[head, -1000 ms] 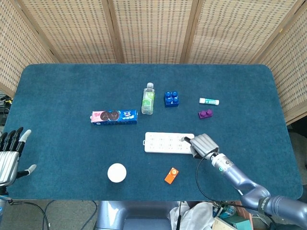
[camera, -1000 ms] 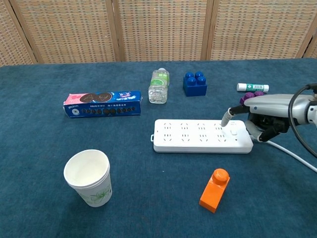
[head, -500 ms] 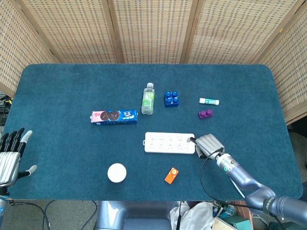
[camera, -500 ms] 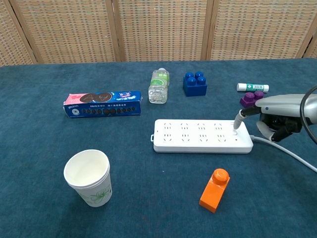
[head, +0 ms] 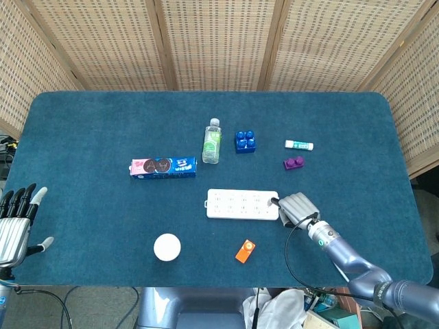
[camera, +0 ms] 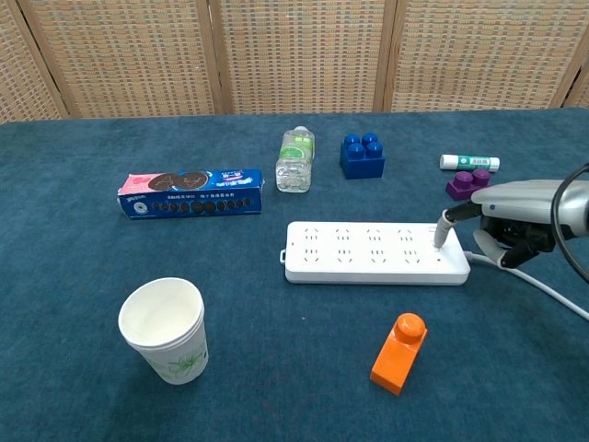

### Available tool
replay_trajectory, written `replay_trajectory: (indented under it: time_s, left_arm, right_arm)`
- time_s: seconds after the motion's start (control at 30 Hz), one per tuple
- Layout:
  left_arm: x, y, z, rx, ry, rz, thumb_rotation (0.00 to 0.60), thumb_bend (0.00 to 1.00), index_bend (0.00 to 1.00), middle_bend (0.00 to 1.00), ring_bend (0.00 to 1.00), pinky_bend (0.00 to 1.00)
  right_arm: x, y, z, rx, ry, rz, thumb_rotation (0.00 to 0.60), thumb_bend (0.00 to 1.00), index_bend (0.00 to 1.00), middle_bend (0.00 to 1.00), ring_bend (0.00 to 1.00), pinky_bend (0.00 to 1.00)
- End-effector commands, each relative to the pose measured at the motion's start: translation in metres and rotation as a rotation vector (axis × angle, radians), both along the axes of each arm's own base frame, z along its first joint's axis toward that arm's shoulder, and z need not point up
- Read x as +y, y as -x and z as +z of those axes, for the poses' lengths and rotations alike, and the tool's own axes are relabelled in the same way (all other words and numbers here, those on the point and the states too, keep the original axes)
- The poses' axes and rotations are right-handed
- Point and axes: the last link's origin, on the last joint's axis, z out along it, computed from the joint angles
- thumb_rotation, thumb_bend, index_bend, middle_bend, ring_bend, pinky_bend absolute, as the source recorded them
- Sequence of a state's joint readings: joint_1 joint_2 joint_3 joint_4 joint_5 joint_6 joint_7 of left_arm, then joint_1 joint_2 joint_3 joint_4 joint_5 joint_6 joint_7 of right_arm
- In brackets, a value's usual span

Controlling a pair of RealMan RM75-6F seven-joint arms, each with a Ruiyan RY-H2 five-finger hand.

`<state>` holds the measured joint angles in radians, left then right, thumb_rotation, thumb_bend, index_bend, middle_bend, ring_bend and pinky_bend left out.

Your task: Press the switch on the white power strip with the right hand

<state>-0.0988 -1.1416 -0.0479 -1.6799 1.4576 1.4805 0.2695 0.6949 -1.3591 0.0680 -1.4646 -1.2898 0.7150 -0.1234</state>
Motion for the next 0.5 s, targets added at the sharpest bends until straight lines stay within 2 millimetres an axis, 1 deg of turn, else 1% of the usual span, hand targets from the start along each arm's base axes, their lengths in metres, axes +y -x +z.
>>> replay_trajectory:
  time_s: [0.03,0.2,0.33,0.47,0.5]
  left_arm:
    - [0.000,0.000,0.000,-0.001,-0.003,-0.001,0.600,0.00,0.00,0.00,0.00,0.00]
    - [0.000,0.000,0.001,-0.004,-0.005,-0.001,0.600,0.00,0.00,0.00,0.00,0.00]
    - [0.000,0.000,0.002,-0.006,-0.007,-0.001,0.600,0.00,0.00,0.00,0.00,0.00]
    - [-0.001,0.000,0.003,-0.010,-0.011,-0.001,0.600,0.00,0.00,0.00,0.00,0.00]
    - [-0.001,0.000,0.004,-0.012,-0.012,-0.003,0.600,0.00,0.00,0.00,0.00,0.00]
  right_arm:
    - [0.001,0.000,-0.004,0.016,-0.007,0.006,0.600,0.86,0.25,0.84,0.87,1.00]
    - [0.005,-0.002,-0.008,0.033,-0.023,0.012,0.600,0.86,0.25,0.84,0.87,1.00]
    - [0.005,-0.005,-0.007,0.035,-0.013,0.016,0.600,0.86,0.26,0.84,0.87,1.00]
    - [0.003,-0.011,-0.001,0.004,0.026,0.027,0.600,0.86,0.26,0.84,0.87,1.00]
    - [0.000,-0.017,0.006,-0.031,0.058,0.033,0.600,0.86,0.26,0.84,0.87,1.00]
